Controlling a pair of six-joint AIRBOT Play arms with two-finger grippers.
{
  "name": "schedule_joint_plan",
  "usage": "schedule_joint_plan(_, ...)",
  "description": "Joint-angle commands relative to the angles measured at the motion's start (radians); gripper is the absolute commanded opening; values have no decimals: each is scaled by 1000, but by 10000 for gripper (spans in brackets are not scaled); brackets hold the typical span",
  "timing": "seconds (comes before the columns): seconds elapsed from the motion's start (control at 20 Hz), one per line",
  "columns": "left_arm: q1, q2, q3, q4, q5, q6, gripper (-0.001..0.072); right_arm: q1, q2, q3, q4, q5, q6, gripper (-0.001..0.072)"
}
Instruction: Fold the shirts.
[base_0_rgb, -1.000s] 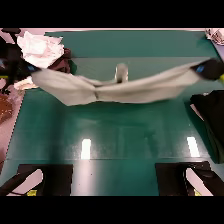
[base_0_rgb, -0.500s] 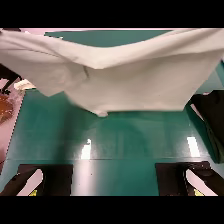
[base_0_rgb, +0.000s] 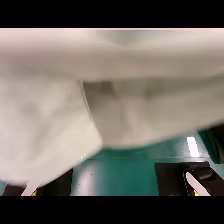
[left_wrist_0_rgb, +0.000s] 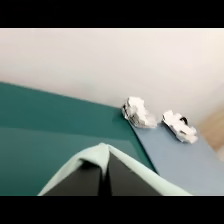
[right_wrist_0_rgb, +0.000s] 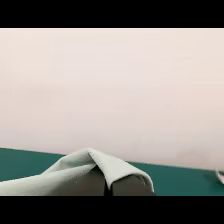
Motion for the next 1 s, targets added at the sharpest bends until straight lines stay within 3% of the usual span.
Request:
schedule_joint_plan(0.0,1,-111,-337,-167,76,179,27,93,-113,-202,-135,-35,156,11)
schedule_joint_plan(0.15,-57,-201,-657,-150,243,331,27,65,-344,-359,-111,-48,157,13)
schedule_joint_plan(0.25,-142,-286,-811,-111,396,392,27,2,-517,-414,1,-86,156,13)
schedule_joint_plan(0.45,-289,-546,-895,-116,691,525,28,-127,-802,-459,201,-143,89,13)
schedule_joint_plan(0.65,-316,-717,-895,-174,892,526,28,-235,-945,-458,307,-204,-14,13)
schedule_joint_plan(0.8,-316,-726,-885,-168,1033,527,28,-299,-998,-433,362,-220,-80,12)
schedule_joint_plan(0.95,-316,-726,-863,-171,1093,527,28,-333,-1043,-362,418,-200,-142,13)
